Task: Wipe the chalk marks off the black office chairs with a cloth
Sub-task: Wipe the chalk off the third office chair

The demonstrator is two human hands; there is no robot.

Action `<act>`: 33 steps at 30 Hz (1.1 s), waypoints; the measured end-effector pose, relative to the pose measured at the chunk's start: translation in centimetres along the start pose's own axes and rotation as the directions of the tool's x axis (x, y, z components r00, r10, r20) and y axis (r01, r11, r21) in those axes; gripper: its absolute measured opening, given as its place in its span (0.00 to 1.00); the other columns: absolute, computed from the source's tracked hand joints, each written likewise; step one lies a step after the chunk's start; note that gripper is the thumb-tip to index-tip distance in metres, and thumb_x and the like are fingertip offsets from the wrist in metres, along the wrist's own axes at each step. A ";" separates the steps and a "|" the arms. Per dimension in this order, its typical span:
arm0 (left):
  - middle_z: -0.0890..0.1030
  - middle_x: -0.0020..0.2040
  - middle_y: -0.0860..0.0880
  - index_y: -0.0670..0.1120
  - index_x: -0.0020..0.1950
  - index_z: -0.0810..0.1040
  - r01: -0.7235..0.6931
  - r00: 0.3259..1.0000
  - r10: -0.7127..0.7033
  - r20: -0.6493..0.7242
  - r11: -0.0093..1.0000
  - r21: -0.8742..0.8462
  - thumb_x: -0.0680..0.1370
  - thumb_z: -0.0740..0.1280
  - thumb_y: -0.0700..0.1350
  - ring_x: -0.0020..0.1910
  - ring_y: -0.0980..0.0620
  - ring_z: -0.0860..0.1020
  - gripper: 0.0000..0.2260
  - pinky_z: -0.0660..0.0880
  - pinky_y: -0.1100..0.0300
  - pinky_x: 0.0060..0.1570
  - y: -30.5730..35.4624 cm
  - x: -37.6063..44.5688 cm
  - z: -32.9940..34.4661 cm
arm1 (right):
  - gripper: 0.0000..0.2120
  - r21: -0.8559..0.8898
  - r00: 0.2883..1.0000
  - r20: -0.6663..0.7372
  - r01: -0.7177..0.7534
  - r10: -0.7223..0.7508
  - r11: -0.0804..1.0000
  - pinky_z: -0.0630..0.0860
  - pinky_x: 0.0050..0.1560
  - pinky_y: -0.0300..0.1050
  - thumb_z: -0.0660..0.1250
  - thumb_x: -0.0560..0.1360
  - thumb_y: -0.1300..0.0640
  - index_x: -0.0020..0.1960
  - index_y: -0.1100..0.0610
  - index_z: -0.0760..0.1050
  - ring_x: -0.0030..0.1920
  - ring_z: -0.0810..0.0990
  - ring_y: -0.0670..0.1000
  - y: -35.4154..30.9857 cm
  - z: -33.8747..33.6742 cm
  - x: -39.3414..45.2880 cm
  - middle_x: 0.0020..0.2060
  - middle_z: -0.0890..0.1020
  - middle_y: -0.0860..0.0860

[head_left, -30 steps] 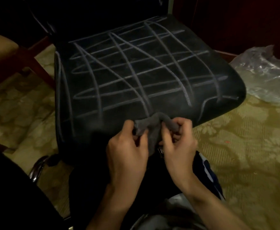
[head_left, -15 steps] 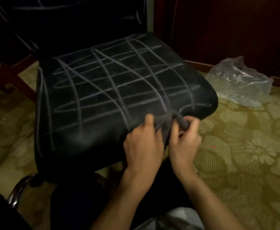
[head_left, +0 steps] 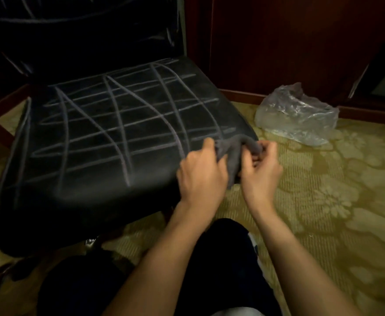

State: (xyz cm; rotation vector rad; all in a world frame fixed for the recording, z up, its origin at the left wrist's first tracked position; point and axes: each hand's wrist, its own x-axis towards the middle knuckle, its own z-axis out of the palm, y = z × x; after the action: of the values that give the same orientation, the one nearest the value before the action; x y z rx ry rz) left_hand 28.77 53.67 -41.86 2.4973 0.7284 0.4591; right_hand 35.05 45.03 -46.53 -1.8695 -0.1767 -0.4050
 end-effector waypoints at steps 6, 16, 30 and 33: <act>0.83 0.45 0.41 0.48 0.53 0.75 -0.033 0.996 0.034 -0.083 0.999 0.005 0.79 0.67 0.51 0.47 0.35 0.81 0.08 0.75 0.47 0.44 -1.8 -0.2 -0.7 | 0.07 0.034 0.999 -0.010 -0.034 0.035 0.999 0.77 0.37 0.48 0.68 0.78 0.56 0.50 0.52 0.70 0.33 0.80 0.50 -0.3 1.7 -1.9 0.33 0.78 0.45; 0.83 0.43 0.45 0.53 0.48 0.71 -0.026 1.000 0.025 0.014 0.992 0.125 0.78 0.68 0.54 0.45 0.40 0.82 0.08 0.72 0.54 0.41 -1.1 -0.1 -1.9 | 0.08 0.038 0.988 0.133 0.080 -0.084 0.996 0.77 0.34 0.55 0.66 0.75 0.51 0.50 0.46 0.68 0.33 0.81 0.54 0.4 -0.1 -0.7 0.33 0.80 0.47; 0.83 0.44 0.48 0.55 0.50 0.67 -0.101 0.994 0.099 0.039 0.994 0.039 0.81 0.64 0.55 0.45 0.46 0.83 0.08 0.77 0.51 0.44 2.1 0.9 0.7 | 0.07 0.004 0.980 0.198 -0.023 0.022 1.000 0.72 0.33 0.46 0.69 0.77 0.57 0.45 0.52 0.70 0.30 0.75 0.45 1.9 -2.1 4.3 0.29 0.74 0.49; 0.82 0.36 0.48 0.54 0.43 0.68 -0.011 1.000 0.011 -0.015 1.000 -0.007 0.78 0.67 0.57 0.38 0.43 0.82 0.11 0.79 0.50 0.38 -0.7 -0.7 -0.2 | 0.06 -0.146 0.969 0.187 0.193 -0.164 0.970 0.74 0.32 0.47 0.67 0.76 0.52 0.50 0.50 0.71 0.32 0.79 0.52 -0.2 -1.4 1.3 0.31 0.79 0.47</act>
State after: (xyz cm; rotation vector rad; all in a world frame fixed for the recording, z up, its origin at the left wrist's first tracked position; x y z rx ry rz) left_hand 27.79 53.87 -42.24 2.4949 0.7178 0.4844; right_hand 35.91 43.70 -45.46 -2.0594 -0.4448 -0.3885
